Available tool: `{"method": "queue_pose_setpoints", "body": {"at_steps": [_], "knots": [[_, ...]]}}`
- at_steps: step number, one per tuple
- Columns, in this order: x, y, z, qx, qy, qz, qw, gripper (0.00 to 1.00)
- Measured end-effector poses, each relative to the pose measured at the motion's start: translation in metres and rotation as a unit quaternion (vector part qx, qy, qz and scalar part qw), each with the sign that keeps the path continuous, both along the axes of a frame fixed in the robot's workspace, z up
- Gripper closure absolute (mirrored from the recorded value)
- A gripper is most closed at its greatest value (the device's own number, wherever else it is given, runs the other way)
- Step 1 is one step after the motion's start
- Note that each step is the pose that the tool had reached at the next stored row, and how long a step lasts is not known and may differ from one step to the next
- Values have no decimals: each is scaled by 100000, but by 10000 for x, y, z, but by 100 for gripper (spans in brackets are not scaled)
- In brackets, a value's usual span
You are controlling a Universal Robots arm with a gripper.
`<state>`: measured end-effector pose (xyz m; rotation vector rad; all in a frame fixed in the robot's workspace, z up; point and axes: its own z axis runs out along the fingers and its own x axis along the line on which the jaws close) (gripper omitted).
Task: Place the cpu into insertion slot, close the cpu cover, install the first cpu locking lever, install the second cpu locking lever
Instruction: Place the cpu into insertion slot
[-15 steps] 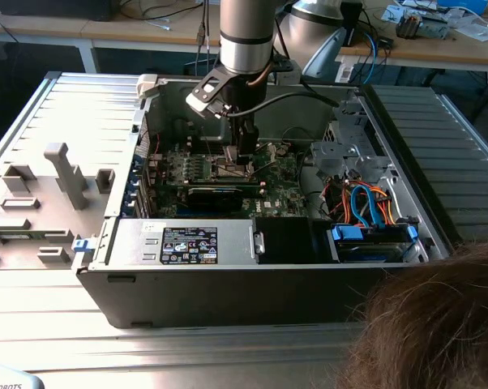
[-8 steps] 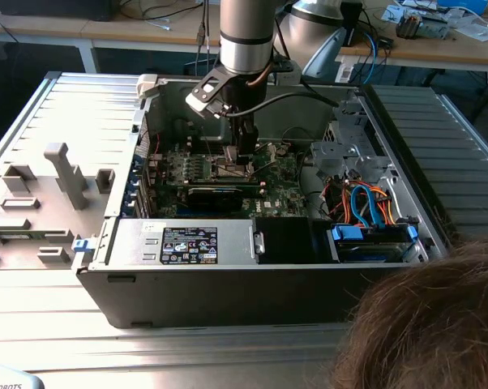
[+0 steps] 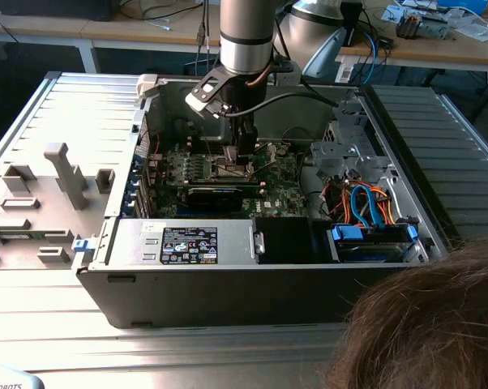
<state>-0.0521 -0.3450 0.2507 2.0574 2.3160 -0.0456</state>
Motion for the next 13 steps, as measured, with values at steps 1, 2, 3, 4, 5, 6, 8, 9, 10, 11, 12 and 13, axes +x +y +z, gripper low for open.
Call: {"method": "queue_pose_setpoints", "body": {"at_steps": [1,2,3,4,5,6,8,9,10,11,12,13], "knots": [[0,0,-1,-1,-1,-112,100000,45],[0,0,-1,1,1,-171,100000,45],[0,0,-1,3,0,-248,100000,45],[0,0,-2,-1,1,-388,99999,45],[0,0,-2,0,-1,-496,99999,45],[0,0,-3,-1,0,-577,99998,45],[0,0,-3,1,-1,-706,99998,45],[0,0,-3,1,0,-763,99997,45],[0,0,-4,2,1,-853,99996,45],[0,0,-4,1,1,-956,99995,45],[0,0,-5,-1,-1,-1041,99995,45],[0,0,-6,1,0,-1173,99993,45]]}}
